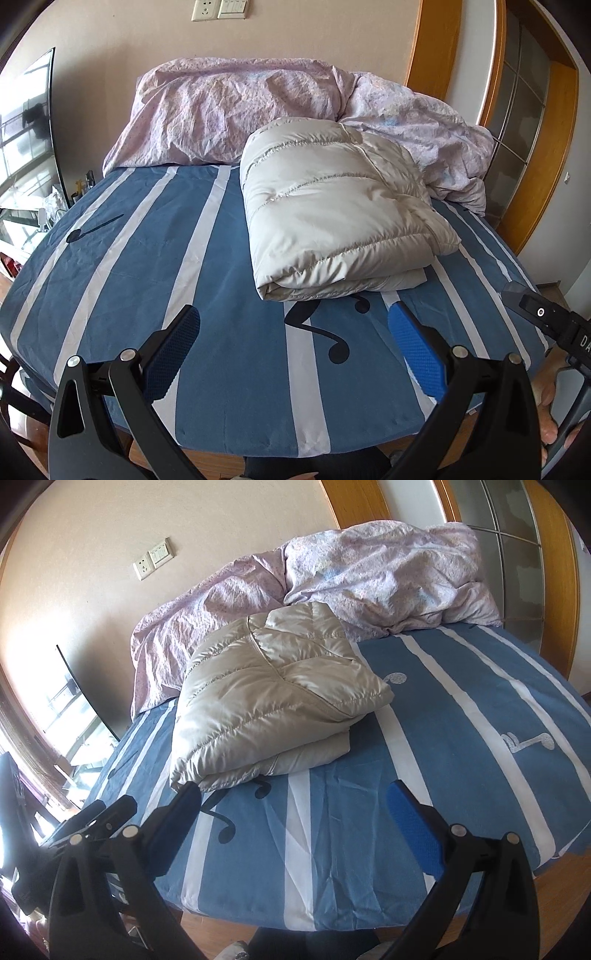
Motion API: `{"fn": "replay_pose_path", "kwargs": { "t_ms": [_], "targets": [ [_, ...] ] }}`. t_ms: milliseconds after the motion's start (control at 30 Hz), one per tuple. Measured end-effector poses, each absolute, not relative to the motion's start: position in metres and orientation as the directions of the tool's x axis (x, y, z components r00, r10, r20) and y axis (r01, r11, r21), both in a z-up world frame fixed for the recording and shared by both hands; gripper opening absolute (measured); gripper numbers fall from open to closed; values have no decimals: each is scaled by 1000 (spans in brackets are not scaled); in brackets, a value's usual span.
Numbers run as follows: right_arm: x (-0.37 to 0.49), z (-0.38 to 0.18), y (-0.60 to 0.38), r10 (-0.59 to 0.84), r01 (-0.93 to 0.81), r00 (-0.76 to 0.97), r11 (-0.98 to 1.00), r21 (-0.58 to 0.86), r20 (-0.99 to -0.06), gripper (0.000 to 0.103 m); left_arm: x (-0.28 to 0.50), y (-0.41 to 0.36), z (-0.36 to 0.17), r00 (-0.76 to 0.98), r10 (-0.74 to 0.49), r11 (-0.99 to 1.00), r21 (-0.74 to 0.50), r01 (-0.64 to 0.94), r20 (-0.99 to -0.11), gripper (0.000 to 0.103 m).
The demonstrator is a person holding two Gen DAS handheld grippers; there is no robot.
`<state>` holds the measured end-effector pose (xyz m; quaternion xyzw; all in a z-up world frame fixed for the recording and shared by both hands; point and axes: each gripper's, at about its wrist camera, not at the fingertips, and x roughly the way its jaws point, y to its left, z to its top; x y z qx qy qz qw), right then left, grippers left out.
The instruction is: Fold large clothes
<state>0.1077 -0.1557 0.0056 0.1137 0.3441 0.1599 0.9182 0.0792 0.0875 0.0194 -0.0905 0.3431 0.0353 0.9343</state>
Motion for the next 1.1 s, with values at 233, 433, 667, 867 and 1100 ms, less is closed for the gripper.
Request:
{"fn": "replay_pose_path", "kwargs": {
  "t_ms": [233,433,667,867,1100],
  "targets": [
    [109,3,-154,363,-202,709,926,318,-605,101,80,88,16,748,0,979,-154,-136,-663,102],
    [107,5,-153,370,-209,712,923,322,-598,101,78,88,16,751,-1,978,-156,-135,-660,102],
    [106,5,-151,375,-217,708,922,321,-598,101,79,90,16,746,2,977,-159,-144,-666,102],
    [105,4,-153,366,-204,713,924,322,-598,101,81,89,14,743,-27,977,-177,-123,-669,102],
    [106,4,-159,348,-185,724,930,318,-596,101,84,84,12,741,-65,975,-200,-95,-669,102]
  ]
}}
